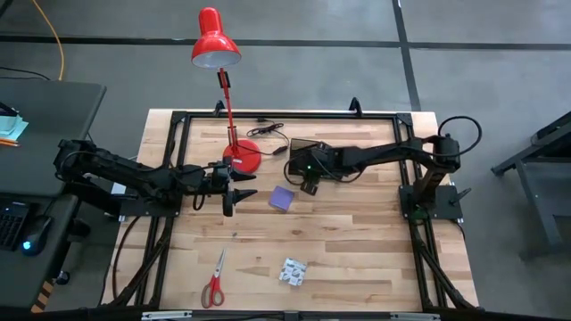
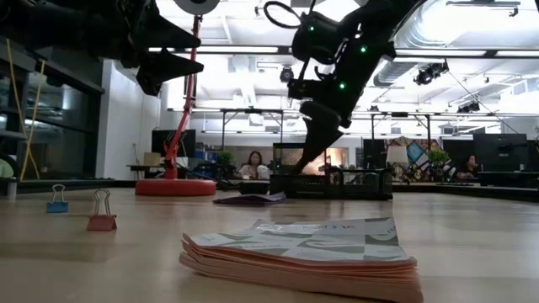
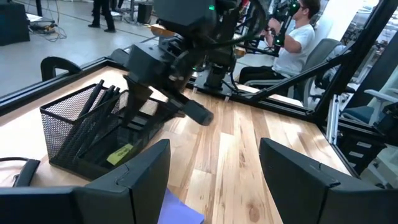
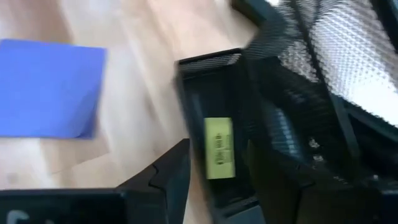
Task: Pick and place office supplies into organizer
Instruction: Put the pink binder clip into the black desk organizer, then put the white sticky notes into the black desk organizer
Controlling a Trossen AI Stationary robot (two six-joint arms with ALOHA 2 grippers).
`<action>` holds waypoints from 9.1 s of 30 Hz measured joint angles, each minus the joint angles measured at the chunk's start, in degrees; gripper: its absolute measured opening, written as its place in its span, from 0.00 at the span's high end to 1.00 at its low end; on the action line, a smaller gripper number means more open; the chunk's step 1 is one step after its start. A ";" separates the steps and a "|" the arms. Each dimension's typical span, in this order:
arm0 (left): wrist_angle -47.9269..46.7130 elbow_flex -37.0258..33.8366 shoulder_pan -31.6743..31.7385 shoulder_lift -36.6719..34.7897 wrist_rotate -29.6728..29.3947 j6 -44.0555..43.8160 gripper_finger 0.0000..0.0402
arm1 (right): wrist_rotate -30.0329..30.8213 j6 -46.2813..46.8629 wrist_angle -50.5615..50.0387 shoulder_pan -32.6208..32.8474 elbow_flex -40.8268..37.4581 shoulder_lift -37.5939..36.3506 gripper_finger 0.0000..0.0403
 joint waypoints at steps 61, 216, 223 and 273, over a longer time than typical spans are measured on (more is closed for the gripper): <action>0.07 0.00 0.00 0.00 0.28 -0.17 0.42 | 2.60 2.47 68.34 32.52 -0.02 27.54 0.52; -0.37 -0.02 0.00 0.09 -0.44 -1.05 0.42 | -4.92 2.67 30.86 5.08 -7.45 -2.57 0.66; -0.44 -0.02 0.00 0.09 -0.44 -1.05 0.42 | -5.24 2.48 42.60 13.02 -7.45 4.27 0.66; -0.48 -0.02 0.00 0.07 0.68 -1.05 0.42 | -19.26 -9.44 48.69 17.36 12.63 30.64 0.97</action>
